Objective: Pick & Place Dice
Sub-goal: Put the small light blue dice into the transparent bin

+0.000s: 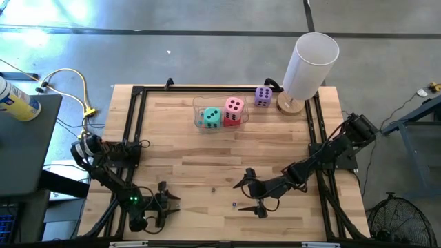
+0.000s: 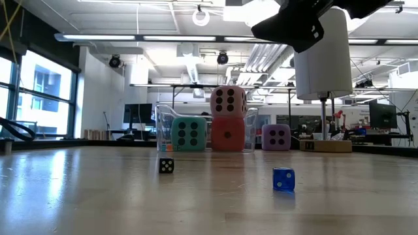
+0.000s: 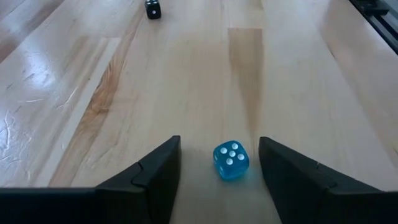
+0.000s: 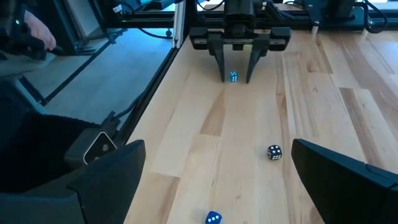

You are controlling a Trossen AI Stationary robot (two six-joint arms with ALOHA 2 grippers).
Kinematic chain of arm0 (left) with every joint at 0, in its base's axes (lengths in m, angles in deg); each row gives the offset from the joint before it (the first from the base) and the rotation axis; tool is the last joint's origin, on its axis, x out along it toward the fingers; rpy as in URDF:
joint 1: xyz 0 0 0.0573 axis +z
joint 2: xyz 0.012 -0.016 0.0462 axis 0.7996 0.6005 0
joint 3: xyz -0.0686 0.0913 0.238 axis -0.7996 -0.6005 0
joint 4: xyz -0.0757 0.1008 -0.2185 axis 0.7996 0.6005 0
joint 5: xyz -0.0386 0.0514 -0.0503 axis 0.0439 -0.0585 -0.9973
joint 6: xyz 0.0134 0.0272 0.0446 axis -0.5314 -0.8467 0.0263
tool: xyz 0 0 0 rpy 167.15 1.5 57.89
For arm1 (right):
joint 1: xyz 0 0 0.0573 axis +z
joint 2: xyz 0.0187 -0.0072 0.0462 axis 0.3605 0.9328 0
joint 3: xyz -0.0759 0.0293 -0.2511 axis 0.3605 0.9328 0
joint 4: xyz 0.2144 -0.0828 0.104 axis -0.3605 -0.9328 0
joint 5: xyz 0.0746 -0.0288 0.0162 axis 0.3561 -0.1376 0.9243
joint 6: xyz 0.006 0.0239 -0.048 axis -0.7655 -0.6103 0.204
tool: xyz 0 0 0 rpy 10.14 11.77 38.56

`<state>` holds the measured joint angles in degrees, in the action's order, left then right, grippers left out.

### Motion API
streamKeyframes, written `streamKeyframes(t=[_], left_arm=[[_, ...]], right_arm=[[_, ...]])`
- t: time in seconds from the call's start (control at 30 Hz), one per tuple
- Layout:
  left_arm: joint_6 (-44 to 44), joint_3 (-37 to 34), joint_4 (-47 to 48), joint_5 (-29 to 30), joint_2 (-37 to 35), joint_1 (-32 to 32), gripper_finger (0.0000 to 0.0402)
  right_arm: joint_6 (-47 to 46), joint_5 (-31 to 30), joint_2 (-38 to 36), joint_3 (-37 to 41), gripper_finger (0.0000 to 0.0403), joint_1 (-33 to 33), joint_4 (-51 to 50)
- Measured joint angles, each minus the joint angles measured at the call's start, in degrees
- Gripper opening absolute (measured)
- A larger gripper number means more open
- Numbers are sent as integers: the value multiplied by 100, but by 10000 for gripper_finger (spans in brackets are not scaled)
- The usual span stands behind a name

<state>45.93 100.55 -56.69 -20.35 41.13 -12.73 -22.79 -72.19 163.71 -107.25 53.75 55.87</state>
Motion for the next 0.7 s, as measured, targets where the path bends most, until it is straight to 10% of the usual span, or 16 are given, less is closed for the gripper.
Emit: streamKeyframes(t=[0.47,0.7], left_arm=[[431,-17,-91,259,218,-86,48],[-215,-22,-129,-283,-238,483,44]], right_arm=[[-173,161,0,0,396,24,-5],[-208,118,0,0,396,199,-15]])
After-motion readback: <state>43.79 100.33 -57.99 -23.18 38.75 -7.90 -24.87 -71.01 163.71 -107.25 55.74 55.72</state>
